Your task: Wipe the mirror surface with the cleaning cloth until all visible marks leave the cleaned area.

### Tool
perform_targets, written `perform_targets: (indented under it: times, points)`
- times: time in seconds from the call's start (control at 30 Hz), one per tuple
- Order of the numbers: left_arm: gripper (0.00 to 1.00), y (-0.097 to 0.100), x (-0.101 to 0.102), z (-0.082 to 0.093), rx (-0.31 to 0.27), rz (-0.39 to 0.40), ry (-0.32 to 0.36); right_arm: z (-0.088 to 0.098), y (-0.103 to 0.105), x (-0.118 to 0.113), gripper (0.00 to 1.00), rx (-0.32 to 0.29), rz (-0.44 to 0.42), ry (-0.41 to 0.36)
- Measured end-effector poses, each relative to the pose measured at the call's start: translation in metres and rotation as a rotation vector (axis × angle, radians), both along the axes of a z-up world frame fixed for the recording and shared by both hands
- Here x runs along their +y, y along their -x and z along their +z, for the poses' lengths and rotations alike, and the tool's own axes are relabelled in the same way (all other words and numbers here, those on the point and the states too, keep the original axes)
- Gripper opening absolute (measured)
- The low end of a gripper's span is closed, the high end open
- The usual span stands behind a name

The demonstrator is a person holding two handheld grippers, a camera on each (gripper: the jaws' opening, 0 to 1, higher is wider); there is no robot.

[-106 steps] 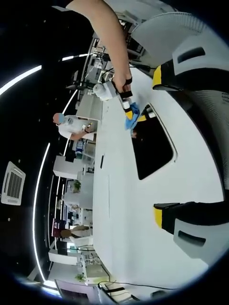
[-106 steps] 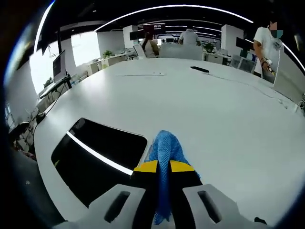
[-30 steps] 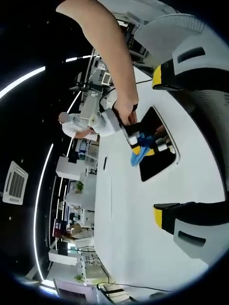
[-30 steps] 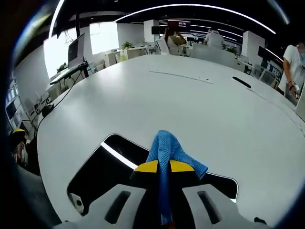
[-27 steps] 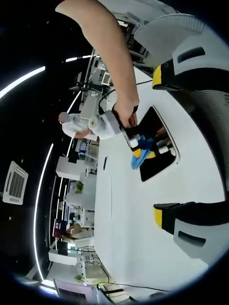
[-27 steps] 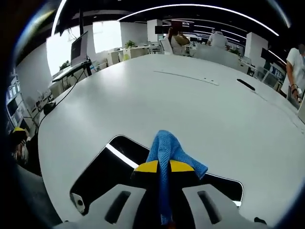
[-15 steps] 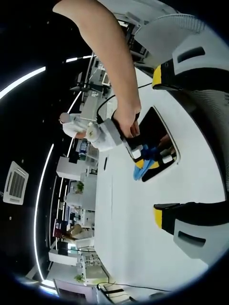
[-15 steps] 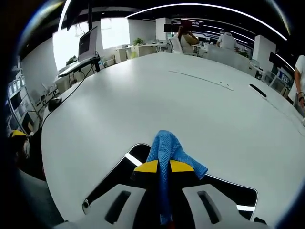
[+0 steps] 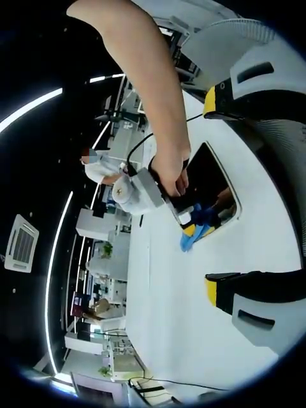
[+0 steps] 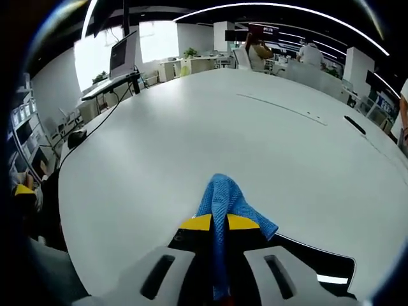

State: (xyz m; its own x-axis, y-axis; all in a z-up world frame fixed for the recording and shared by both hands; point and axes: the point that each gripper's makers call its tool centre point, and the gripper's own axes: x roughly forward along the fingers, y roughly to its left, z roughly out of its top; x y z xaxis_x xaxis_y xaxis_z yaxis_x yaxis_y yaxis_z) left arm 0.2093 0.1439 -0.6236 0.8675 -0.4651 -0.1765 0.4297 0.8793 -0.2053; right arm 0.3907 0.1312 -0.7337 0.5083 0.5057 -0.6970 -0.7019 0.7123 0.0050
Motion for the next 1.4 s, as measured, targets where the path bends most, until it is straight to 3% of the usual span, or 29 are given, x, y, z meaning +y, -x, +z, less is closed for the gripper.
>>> perform_targets:
  times: [0.47,0.63,1.4]
  points:
    - [0.99,0.0,0.0,0.001,-0.001,0.0,0.005,-0.002,0.0,0.001,0.01,0.017,0.028,0.042]
    - [0.99,0.0,0.0,0.0,0.0,0.0,0.005,-0.002,0.004,0.002,0.01,0.017,0.086,0.054]
    - [0.99,0.0,-0.001,0.001,-0.004,-0.004,0.006,-0.002,0.049,0.001,0.01,0.045,0.159,0.018]
